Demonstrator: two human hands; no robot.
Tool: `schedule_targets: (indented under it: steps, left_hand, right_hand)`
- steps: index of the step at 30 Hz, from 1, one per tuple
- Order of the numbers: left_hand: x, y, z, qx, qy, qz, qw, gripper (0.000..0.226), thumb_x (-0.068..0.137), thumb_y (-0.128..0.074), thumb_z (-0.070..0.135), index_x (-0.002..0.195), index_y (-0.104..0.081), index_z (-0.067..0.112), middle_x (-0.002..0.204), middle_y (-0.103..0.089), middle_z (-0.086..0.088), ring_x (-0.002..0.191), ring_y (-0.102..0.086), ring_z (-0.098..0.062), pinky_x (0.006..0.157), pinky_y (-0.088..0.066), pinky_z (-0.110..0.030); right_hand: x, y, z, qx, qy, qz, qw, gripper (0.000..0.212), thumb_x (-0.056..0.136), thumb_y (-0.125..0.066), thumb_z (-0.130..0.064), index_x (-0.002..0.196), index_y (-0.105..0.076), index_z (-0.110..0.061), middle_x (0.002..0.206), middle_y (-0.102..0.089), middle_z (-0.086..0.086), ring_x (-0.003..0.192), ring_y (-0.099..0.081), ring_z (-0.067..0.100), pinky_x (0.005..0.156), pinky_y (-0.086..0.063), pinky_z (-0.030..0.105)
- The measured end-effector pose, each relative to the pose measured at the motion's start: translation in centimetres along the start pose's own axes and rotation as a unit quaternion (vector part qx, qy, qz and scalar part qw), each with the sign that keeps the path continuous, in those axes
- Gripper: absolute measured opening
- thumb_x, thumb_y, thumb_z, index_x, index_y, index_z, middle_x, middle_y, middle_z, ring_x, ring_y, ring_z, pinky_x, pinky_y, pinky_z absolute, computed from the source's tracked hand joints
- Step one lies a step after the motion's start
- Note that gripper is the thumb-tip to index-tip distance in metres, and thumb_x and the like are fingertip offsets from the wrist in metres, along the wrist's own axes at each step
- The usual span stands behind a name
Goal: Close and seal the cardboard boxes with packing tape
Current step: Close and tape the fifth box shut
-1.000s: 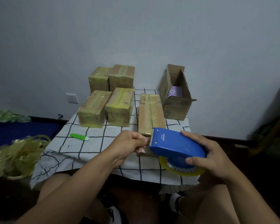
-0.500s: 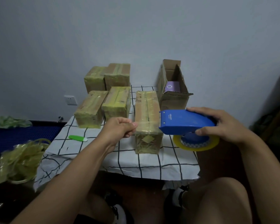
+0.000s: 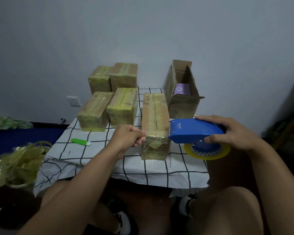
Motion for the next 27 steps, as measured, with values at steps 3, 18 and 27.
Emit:
schedule_targets:
  steps: [3, 18, 27]
  left_hand:
    - [0.2, 0.1, 0.2, 0.019, 0.0, 0.003, 1.0, 0.012, 0.09, -0.068, 0.011, 0.085, -0.067, 0.001, 0.064, -0.07, -0.005, 0.051, -0.057, -0.009, 0.055, -0.048, -0.023]
    - [0.0, 0.9, 0.4, 0.119, 0.053, -0.05, 0.99, 0.027, 0.092, -0.067, 0.036, 0.087, -0.063, 0.01, 0.073, -0.069, -0.009, 0.057, -0.06, -0.015, 0.052, -0.049, -0.025]
    - [-2.0, -2.5, -1.0, 0.435, -0.458, 0.068, 0.772, 0.048, 0.087, -0.057, 0.043, 0.128, -0.057, 0.018, 0.129, -0.056, 0.001, 0.121, -0.047, -0.019, 0.103, -0.037, -0.038]
  right_hand:
    - [0.4, -0.1, 0.1, -0.002, 0.0, 0.0, 1.0, 0.062, 0.075, -0.07, -0.039, 0.126, -0.049, -0.066, 0.118, -0.056, -0.021, 0.106, -0.058, 0.003, 0.082, -0.05, 0.013]
    - [0.3, -1.3, 1.7, 0.027, -0.038, -0.006, 0.999, 0.061, 0.075, -0.07, -0.037, 0.125, -0.052, -0.066, 0.123, -0.054, -0.021, 0.105, -0.056, -0.002, 0.08, -0.052, 0.014]
    - [-0.4, -2.1, 2.5, 0.062, -0.082, 0.011, 0.995, 0.062, 0.073, -0.068, -0.037, 0.131, -0.052, -0.053, 0.132, -0.051, -0.014, 0.107, -0.057, 0.008, 0.077, -0.053, 0.016]
Point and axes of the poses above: each hand's wrist, its own x-axis towards the middle knuckle, its own y-axis out of the back of the hand, z = x × y, the point moved 3 cm from there along x, towards the middle knuckle
